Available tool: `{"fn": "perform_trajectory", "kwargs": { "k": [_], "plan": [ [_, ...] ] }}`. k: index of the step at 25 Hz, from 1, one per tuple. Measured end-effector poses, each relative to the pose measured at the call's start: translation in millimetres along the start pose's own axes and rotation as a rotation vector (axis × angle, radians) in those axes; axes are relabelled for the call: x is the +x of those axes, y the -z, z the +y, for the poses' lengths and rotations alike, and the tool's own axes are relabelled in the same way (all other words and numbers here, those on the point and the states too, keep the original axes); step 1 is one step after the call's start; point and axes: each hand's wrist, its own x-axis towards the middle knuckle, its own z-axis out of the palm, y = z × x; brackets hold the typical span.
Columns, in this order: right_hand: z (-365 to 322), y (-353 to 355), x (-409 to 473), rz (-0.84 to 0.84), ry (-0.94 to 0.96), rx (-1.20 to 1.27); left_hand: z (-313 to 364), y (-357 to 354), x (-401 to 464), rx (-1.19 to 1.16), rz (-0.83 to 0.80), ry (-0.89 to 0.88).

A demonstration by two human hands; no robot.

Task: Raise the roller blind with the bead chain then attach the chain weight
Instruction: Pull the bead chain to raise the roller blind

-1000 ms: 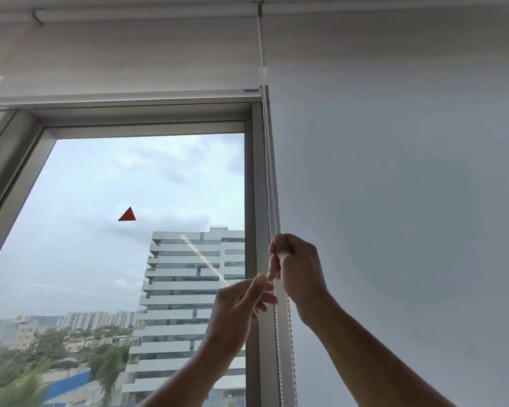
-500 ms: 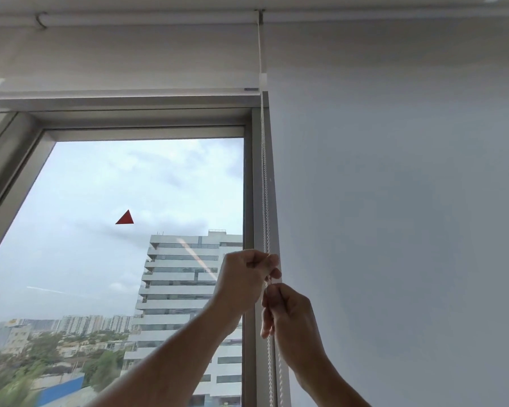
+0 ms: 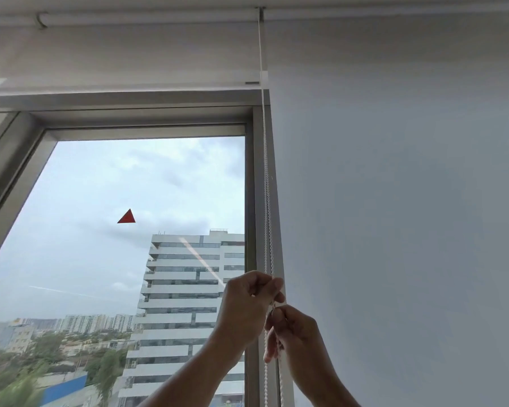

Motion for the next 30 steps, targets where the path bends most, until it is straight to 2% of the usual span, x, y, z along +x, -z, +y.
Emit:
{"fn": "perform_trajectory", "kwargs": {
  "k": [6, 10, 14, 22, 25, 30],
  "plan": [
    [4.4, 1.1, -0.4, 0.058, -0.013, 0.103, -11.2, -2.7, -7.2, -0.065, 0.006, -0.026],
    [16.9, 5.6, -6.3, 0.154, -0.058, 0.047, -30.3, -0.3, -16.3, -0.040, 0.052, -0.035],
    [35.5, 8.4, -18.9, 0.168, -0.122, -0.047, -48.9, 1.0, -34.3, -0.050, 0.053, -0.029],
    [77.6, 6.0, -63.3, 0.136, -0.221, -0.238, -89.6, -1.8, -98.2, -0.180, -0.030, 0.152],
    [96.1, 2.1, -86.8, 0.097, -0.263, -0.336, -108.8, -3.2, -129.5, -0.147, -0.048, 0.196],
    [125.2, -5.6, -123.0, 0.071, -0.378, -0.337, -137.7, -3.9, -176.0, -0.117, -0.069, 0.260]
  ]
}}
